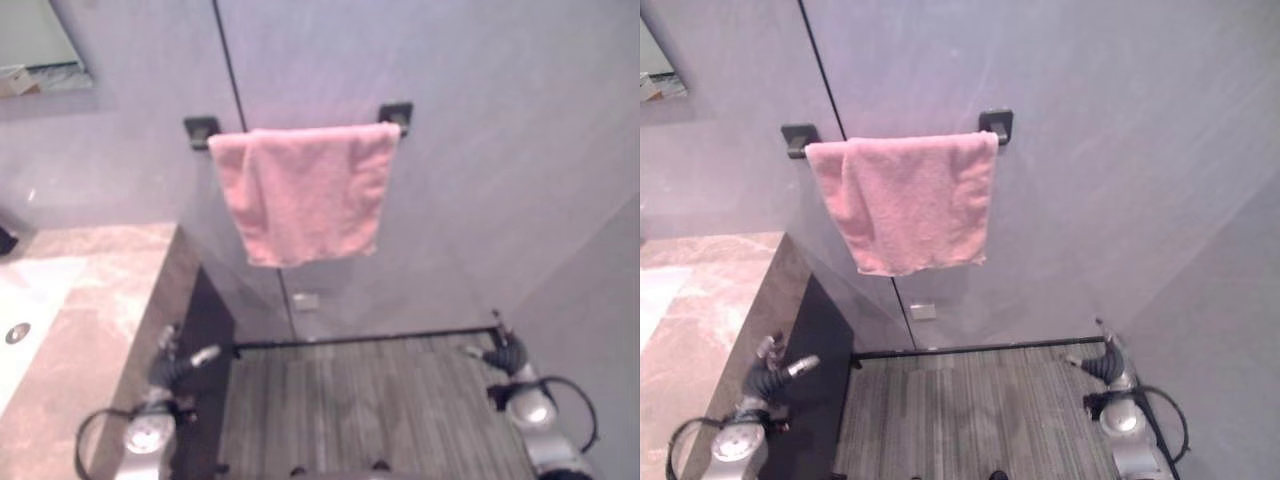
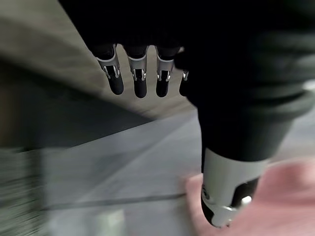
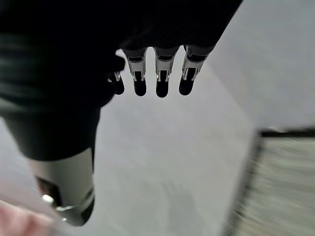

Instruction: Put brush and paste in cup on sink, flatten towel.

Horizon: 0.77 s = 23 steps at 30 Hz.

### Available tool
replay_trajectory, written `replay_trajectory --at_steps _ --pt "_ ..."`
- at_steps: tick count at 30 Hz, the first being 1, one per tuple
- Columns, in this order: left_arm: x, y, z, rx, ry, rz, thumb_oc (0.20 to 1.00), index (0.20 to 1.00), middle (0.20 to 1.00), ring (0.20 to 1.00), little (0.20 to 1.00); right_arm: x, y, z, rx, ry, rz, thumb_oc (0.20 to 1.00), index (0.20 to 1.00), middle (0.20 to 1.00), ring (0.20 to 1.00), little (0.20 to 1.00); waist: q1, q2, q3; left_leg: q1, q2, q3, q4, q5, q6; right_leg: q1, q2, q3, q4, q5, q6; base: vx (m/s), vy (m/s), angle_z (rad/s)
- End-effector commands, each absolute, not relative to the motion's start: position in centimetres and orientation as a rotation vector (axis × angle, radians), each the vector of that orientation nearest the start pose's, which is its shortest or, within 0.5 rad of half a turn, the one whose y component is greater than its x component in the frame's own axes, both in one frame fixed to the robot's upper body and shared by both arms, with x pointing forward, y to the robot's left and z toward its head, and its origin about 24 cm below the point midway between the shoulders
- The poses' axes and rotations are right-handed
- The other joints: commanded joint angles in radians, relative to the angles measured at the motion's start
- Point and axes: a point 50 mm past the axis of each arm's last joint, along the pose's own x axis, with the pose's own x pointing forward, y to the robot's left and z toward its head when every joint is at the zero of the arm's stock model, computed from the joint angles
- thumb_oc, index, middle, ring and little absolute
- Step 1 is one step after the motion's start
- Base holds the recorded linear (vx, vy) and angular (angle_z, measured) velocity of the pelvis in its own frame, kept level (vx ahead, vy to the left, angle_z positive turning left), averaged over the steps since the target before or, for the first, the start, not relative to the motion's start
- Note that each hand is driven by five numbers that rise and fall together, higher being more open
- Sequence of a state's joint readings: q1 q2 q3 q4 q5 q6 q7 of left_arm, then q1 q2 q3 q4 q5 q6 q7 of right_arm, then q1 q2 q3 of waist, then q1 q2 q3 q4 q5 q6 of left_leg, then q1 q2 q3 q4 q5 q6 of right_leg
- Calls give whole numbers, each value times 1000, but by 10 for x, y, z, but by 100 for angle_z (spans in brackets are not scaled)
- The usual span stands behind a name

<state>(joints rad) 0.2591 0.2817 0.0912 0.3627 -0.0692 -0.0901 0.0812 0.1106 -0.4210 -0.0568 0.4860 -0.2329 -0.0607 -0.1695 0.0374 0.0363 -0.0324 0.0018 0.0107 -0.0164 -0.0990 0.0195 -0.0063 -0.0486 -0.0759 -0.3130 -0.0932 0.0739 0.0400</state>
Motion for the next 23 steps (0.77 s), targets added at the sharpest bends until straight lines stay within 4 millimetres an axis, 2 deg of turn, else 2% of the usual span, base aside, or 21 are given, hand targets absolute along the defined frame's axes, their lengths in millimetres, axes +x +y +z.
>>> replay_trajectory --at_steps 1,2,3,4,5,8,11,12,14,19,23 --pt "147 279 -73 382 590 284 1000 1000 1000 1000 1000 196 -285 -49 -682 486 -165 1000 1000 1000 1000 1000 -2 -20 -18 -33 -8 -8 12 -61 27 74 -6 -39 11 -132 38 0 0 0" --pt "147 279 -73 381 589 284 1000 1000 1000 1000 1000 196 -285 -49 -682 485 -166 1000 1000 1000 1000 1000 -3 -19 -18 -34 -8 -9 12 -60 27 73 -6 -39 10 -132 38 0 0 0" --pt "143 279 -80 419 628 282 1000 1000 1000 1000 1000 190 -286 -61 -681 549 -149 1000 1000 1000 1000 1000 -3 -20 -17 -35 -8 -10 12 -59 26 73 -6 -40 10 -131 38 0 0 0" --pt "121 280 -108 433 807 307 1000 1000 1000 1000 1000 176 -283 -84 -649 673 -120 1000 1000 1000 1000 1000 -5 -21 -16 -35 -8 -11 12 -57 26 73 -5 -40 9 -130 37 0 0 0" --pt "121 280 -108 433 807 307 1000 1000 1000 1000 1000 176 -283 -84 -649 673 -120 1000 1000 1000 1000 1000 -6 -21 -16 -35 -8 -11 12 -57 26 73 -5 -40 9 -130 37 0 0 0" --pt "98 274 -134 417 998 303 1000 1000 1000 1000 1000 157 -280 -109 -555 829 -127 1000 1000 1000 1000 1000 -10 -21 -18 -35 -10 -12 12 -56 24 74 -3 -41 6 -130 35 15 -5 1" --pt "64 269 -154 418 1219 274 1000 1000 1000 1000 1000 127 -274 -135 -434 1024 -153 1000 1000 1000 1000 1000 -14 -24 -21 -18 -5 -15 12 -71 19 84 1 -32 18 -145 36 50 -17 3" --pt "64 269 -154 418 1218 274 1000 1000 1000 1000 1000 128 -274 -135 -434 1023 -154 1000 1000 1000 1000 1000 -15 -24 -21 -20 -6 -16 12 -69 20 83 0 -34 16 -143 36 24 -6 6" --pt "52 268 -158 377 1290 284 1000 1000 1000 1000 1000 114 -271 -143 -429 1104 -120 1000 1000 1000 1000 1000 -19 -29 -22 -14 -3 -18 12 -74 18 86 3 -36 27 -152 33 28 -12 3" --pt "37 268 -161 388 1362 254 1000 1000 1000 1000 1000 99 -271 -149 -445 1177 -86 1000 1000 1000 1000 1000 -24 -41 -22 -13 -1 -26 12 -75 17 87 5 -44 35 -159 31 21 -10 7" --pt "32 270 -161 344 1381 298 1000 1000 1000 1000 1000 105 -272 -146 -470 1150 -91 1000 1000 1000 1000 1000 -21 -44 -18 -12 1 -30 12 -75 19 81 5 -46 56 -167 30 0 0 0"
